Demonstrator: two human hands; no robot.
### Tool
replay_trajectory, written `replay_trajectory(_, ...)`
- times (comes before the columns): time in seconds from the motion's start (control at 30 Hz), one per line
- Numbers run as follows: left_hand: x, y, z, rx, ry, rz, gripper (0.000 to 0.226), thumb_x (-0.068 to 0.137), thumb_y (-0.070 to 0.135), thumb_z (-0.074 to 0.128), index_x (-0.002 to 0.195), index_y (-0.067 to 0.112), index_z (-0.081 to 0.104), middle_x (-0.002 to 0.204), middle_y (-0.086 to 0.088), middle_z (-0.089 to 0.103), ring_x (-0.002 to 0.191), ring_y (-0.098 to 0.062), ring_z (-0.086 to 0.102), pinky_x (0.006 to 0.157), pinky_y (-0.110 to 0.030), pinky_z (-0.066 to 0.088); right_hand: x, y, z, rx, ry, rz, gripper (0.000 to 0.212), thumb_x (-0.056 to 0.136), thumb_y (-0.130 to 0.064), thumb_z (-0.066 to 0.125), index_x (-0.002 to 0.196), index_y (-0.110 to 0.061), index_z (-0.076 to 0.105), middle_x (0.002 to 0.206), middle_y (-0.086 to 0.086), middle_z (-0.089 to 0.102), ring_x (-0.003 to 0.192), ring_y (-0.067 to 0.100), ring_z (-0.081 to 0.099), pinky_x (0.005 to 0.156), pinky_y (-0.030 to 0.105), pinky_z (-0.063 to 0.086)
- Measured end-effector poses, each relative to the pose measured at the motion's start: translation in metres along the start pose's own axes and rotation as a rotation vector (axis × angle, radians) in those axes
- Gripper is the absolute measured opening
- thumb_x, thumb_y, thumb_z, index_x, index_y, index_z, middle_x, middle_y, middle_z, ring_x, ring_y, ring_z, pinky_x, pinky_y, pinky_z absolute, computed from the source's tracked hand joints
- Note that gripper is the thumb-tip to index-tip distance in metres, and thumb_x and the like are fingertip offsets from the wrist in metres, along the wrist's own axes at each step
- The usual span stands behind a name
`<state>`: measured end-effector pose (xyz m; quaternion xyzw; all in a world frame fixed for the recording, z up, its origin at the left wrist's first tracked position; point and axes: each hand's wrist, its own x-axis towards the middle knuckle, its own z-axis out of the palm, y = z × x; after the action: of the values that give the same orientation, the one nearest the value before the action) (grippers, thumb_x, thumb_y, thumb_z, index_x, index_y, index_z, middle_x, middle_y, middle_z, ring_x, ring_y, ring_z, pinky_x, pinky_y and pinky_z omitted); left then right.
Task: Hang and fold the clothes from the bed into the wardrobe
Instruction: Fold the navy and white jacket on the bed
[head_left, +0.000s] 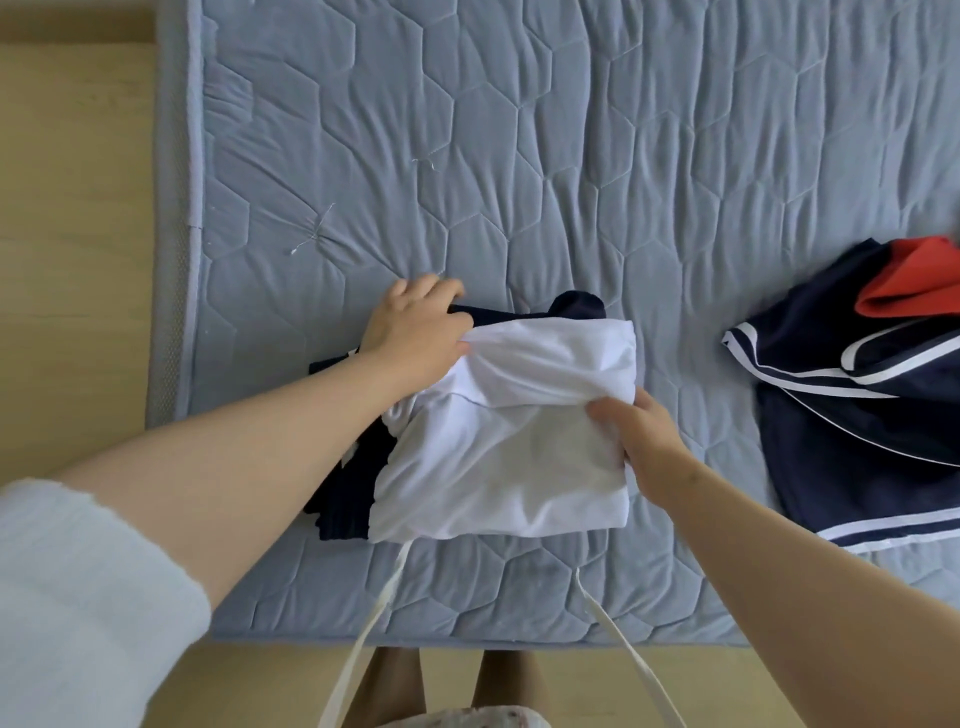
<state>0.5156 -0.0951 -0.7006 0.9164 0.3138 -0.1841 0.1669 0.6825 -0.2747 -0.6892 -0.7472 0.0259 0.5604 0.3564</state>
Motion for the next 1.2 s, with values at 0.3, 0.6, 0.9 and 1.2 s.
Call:
replay_trajectory(0.3, 0.009, -0.012, -0.025, -0.554, -0.243, -0.146, 0.033, 0.082, 0.050, 0.061, 0.066, 0.026, 0.044, 0.068, 0.010, 0.048, 0.068, -0.013, 0.046, 0.055, -0.022, 0.032, 0.010, -0.009, 0.007, -0.017, 0.207, -0.137, 0.015, 0.086, -0.020, 0.059, 0.072, -0.027, 0.059, 0.074, -0.006, 0.061, 0.068, 0.012, 0.056, 0.058, 0.025, 0.045)
replay_trajectory(0.6, -0.011, -0.068, -0.067, -0.331, -0.427, -0.275, 0.026, 0.077, 0.040, 0.069, 0.063, 0.022, 0.056, 0.067, 0.006, 0.060, 0.071, -0.020, 0.054, 0.063, -0.028, 0.039, 0.021, -0.004, 0.016, -0.178, 0.246, -0.110, 0.010, 0.091, -0.029, 0.051, 0.092, -0.020, 0.056, 0.077, -0.009, 0.056, 0.070, 0.006, 0.051, 0.056, 0.023, 0.036)
replay_trajectory(0.9, -0.062, -0.044, 0.045, -0.674, 0.180, -1.107, 0.082, 0.074, 0.065, 0.058, 0.138, 0.021, 0.032, 0.139, -0.009, 0.038, 0.127, -0.032, 0.037, 0.102, -0.050, 0.032, 0.031, 0.006, 0.027, -0.121, 0.309, 0.033, 0.054, 0.086, -0.052, 0.051, 0.125, -0.016, 0.039, 0.096, 0.001, 0.054, 0.078, 0.022, 0.055, 0.067, 0.031, 0.044)
replay_trajectory(1.2, -0.100, -0.058, 0.048, -1.213, -0.205, -0.932, 0.075, 0.060, 0.038, 0.085, 0.121, 0.015, 0.048, 0.111, 0.003, 0.054, 0.091, -0.012, 0.052, 0.079, -0.023, 0.042, 0.013, 0.022, 0.042, -0.179, 0.274, 0.100, 0.049, 0.073, -0.063, 0.063, 0.096, -0.020, 0.053, 0.073, -0.005, 0.053, 0.063, 0.013, 0.052, 0.054, 0.026, 0.036)
